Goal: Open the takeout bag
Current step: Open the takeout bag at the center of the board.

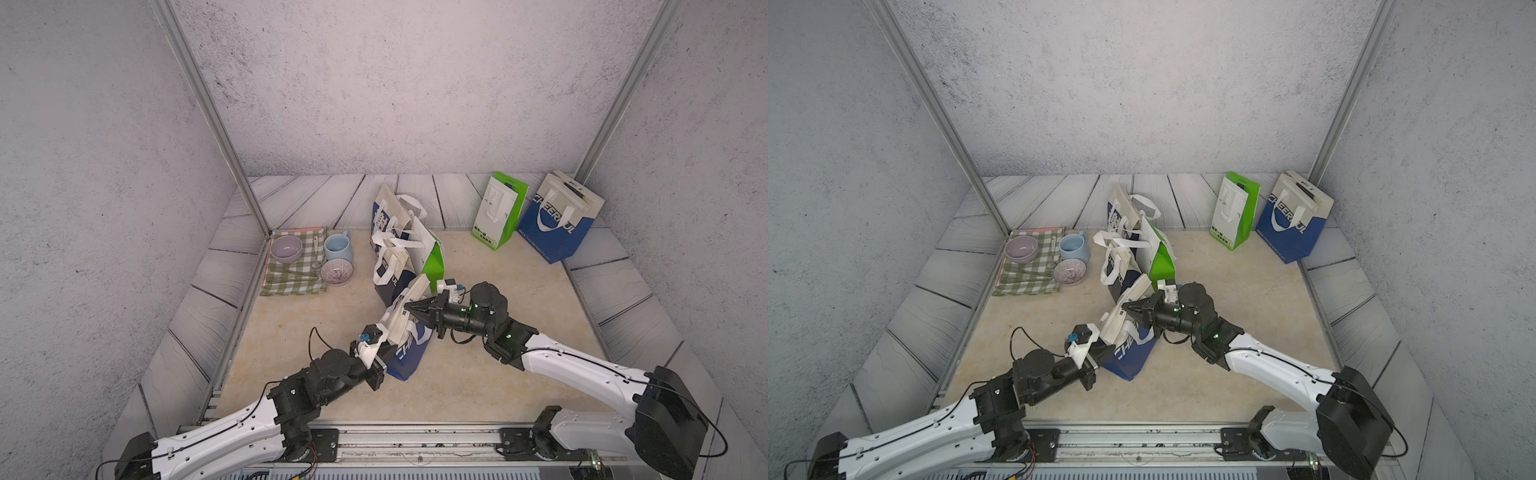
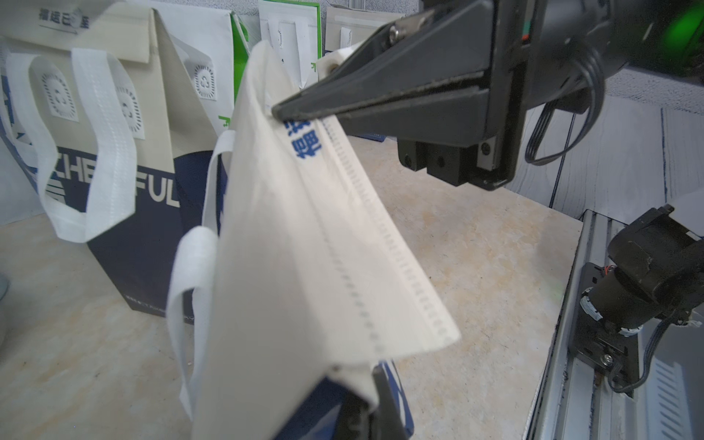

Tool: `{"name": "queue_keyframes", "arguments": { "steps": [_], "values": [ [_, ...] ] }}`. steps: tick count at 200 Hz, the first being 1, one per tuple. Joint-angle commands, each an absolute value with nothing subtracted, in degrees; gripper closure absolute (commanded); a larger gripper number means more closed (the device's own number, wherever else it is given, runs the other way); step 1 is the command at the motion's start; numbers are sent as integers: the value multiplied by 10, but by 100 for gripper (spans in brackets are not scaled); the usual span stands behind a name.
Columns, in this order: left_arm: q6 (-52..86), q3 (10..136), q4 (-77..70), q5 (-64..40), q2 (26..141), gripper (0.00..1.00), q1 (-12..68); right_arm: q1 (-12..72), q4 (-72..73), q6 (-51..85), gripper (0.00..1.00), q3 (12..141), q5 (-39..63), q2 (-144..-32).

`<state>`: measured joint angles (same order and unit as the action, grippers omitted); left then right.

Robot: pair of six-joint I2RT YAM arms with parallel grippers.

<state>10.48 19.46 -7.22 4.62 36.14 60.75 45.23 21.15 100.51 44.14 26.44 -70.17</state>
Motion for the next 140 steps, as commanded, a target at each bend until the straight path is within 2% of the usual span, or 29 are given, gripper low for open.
{"name": "queue_keyframes", "arguments": {
  "steps": [1, 140],
  "values": [
    [99, 199, -24, 48, 362, 100, 606, 457, 229, 1030, 100, 495, 270, -656],
    [97, 198, -19, 49, 362, 100, 606, 455, 245, 1090, 100, 457, 227, -640]
  ]
}}
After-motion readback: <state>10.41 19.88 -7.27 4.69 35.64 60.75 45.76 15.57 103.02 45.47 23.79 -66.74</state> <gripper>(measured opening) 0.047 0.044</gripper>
